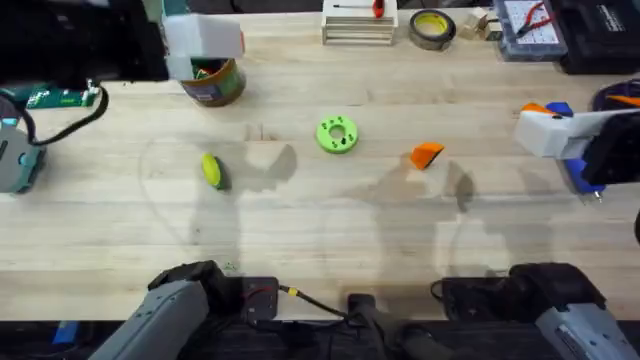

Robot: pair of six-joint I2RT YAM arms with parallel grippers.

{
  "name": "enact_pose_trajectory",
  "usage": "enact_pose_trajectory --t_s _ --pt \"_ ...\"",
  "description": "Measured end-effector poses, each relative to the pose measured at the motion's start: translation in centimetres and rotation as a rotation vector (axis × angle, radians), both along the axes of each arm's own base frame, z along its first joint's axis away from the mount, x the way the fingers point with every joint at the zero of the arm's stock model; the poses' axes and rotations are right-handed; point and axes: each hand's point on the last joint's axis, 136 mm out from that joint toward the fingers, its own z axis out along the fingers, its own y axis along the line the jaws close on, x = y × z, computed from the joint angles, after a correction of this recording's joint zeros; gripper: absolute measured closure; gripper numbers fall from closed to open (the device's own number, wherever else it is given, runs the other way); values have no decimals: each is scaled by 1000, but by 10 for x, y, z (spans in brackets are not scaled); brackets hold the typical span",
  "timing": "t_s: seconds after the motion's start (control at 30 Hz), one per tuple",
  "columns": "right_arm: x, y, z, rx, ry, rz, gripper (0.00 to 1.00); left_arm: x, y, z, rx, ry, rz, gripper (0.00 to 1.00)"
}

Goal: Pick up the gripper from the table and insert it into the empty holder that is missing its gripper. Then pick up a screw, insert it into the mounting hole, and use the screwdriver to tighten it. Finally, clean up the table by picking up the vegetable and placing it into the bucket.

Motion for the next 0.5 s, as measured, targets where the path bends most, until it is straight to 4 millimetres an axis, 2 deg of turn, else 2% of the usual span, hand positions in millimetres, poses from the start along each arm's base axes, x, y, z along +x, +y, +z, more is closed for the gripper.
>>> enact_pose_trajectory --t_s 0.27,0.37,0.5 --pt "0 0 0 0 0 0 10 21 -25 35 81 -214 -79 8" --pt "0 0 0 0 0 0 10 17 -34 54 119 -308 -88 8" --pt "0 0 0 0 0 0 10 5 -38 63 143 -380 -85 8"
